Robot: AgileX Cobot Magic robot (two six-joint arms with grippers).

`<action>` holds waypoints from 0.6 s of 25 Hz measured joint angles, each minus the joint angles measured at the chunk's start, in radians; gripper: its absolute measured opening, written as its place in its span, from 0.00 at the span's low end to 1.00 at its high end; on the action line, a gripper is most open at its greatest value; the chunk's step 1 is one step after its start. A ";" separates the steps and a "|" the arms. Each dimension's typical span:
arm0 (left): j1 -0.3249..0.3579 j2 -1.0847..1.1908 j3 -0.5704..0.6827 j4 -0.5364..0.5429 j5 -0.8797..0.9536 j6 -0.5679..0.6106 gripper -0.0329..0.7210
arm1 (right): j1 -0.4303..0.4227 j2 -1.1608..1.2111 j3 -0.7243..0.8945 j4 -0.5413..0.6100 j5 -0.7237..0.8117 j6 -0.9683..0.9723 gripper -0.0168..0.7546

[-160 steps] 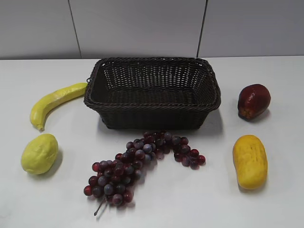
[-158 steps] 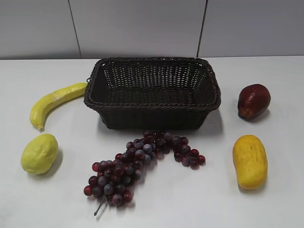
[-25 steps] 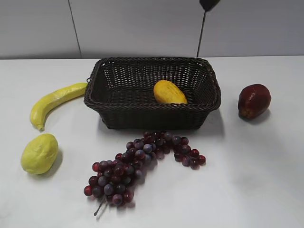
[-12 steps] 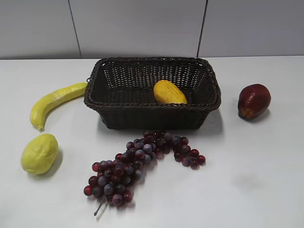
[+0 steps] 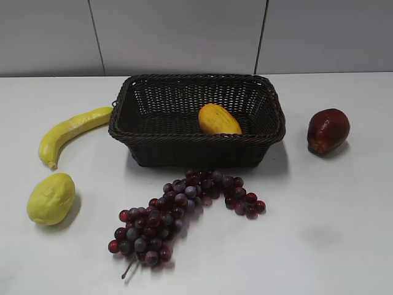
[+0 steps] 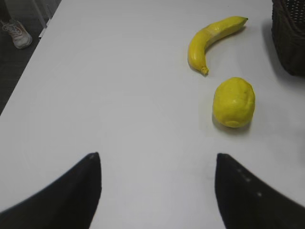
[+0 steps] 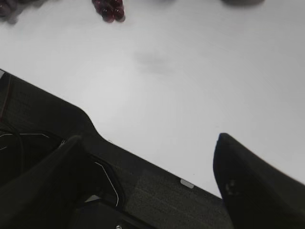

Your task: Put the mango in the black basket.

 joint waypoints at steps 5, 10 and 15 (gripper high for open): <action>0.000 0.000 0.000 0.000 0.000 0.000 0.78 | 0.000 -0.080 0.071 -0.002 -0.019 0.000 0.81; 0.000 0.000 0.000 0.000 0.000 0.000 0.78 | 0.000 -0.085 0.097 0.011 -0.102 0.000 0.77; 0.000 0.000 0.000 0.000 0.000 0.000 0.78 | 0.000 -0.083 0.116 0.060 -0.132 0.000 0.77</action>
